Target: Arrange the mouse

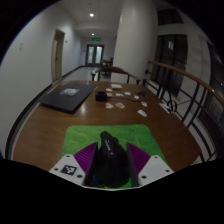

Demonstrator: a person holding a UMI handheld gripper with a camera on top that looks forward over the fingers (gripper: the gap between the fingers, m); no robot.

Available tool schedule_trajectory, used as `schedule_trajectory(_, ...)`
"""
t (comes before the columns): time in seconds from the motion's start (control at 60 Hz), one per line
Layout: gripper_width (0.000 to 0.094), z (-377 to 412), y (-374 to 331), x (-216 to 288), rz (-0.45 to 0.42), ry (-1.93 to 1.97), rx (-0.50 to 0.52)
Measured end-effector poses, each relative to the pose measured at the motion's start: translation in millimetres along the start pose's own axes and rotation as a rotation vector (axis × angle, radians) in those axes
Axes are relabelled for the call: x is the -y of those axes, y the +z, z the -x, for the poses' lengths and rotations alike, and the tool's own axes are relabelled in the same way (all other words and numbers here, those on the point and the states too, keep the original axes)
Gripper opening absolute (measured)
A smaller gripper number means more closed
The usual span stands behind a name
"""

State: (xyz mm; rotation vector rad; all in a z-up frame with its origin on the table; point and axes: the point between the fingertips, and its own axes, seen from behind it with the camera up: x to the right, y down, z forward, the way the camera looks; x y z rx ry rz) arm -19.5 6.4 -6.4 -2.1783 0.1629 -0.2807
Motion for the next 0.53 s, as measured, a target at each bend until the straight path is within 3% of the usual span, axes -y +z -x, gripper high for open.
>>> schedule_trajectory(0.1,0.0869,-1.8,-15.5,2.8,-0.015,0.01,-0.027)
schedule_trajectory(0.133,0.0833,-1.3,-27.6,7.9,-0.035,0.017,-0.034)
schedule_trajectory(0.283,0.0844,4.9,-103.9,-1.8,-0.032,0.082,-0.087)
schedule_trajectory(0.533,0.0845,55.9,-204.3,-44.5,-0.018,0.102,-0.063)
